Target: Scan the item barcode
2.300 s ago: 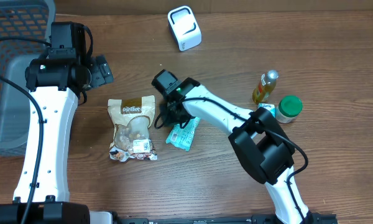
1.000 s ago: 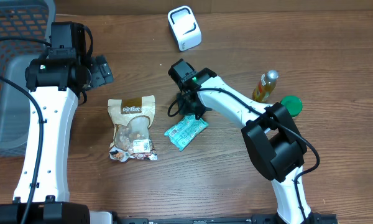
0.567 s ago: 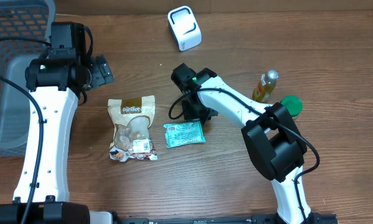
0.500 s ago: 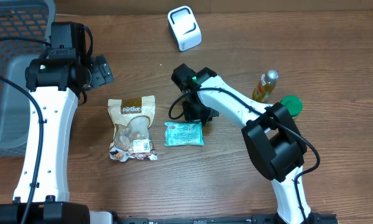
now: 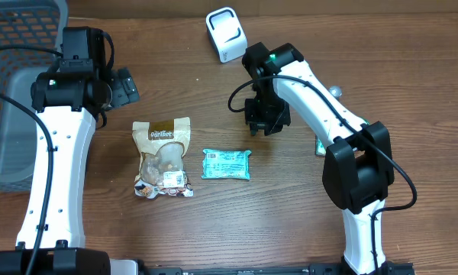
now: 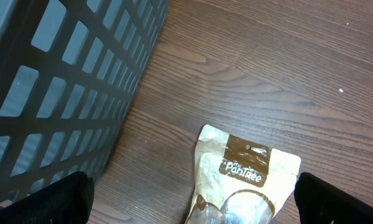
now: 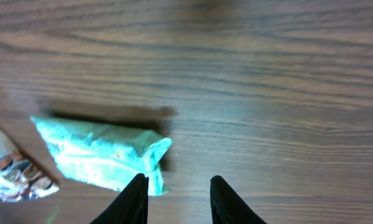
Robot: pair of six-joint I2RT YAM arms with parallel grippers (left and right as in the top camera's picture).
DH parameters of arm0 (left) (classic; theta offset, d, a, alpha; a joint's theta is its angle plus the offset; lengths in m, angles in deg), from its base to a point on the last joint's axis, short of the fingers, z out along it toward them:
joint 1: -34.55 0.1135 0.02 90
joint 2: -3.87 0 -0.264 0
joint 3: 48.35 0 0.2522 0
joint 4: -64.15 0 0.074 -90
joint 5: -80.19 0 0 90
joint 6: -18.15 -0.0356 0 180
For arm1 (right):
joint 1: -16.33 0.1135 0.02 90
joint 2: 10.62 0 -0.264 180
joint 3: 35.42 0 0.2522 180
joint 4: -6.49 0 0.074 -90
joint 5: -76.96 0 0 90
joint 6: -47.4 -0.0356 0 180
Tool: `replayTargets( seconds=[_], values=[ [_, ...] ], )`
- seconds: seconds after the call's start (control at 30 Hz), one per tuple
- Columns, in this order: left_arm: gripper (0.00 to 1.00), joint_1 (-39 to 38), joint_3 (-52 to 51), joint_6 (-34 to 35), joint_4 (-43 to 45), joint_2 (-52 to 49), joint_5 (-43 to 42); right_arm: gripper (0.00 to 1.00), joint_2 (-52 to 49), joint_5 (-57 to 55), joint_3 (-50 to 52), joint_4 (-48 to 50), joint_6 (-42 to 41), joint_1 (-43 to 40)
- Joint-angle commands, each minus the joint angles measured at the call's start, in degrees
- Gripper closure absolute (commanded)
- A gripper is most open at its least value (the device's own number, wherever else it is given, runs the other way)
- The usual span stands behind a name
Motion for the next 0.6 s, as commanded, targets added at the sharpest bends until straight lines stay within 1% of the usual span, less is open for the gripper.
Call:
replayTargets(
  seconds=[0.0, 0.23, 0.33, 0.4, 0.57],
  values=[
    [0.00, -0.11, 0.26, -1.51, 0.04, 0.20, 0.55, 0.70, 4.31, 1.64, -0.63, -0.09, -1.05, 0.61],
    [0.00, -0.11, 0.26, -1.51, 0.04, 0.20, 0.55, 0.69, 13.03, -0.72, -0.63, -2.05, -1.18, 1.09],
    [0.01, -0.11, 0.26, -1.51, 0.04, 0.20, 0.55, 0.69, 17.46, -2.38, -0.61, -2.01, -2.54, 1.09],
    [0.01, -0.11, 0.26, -1.49, 0.04, 0.20, 0.55, 0.69, 19.30, -3.54, -0.59, -2.21, -4.11, 1.18],
    [0.01, -0.11, 0.26, -1.51, 0.04, 0.20, 0.55, 0.69, 21.88, -3.56, -0.55, -2.40, -4.17, 3.65]
  ],
)
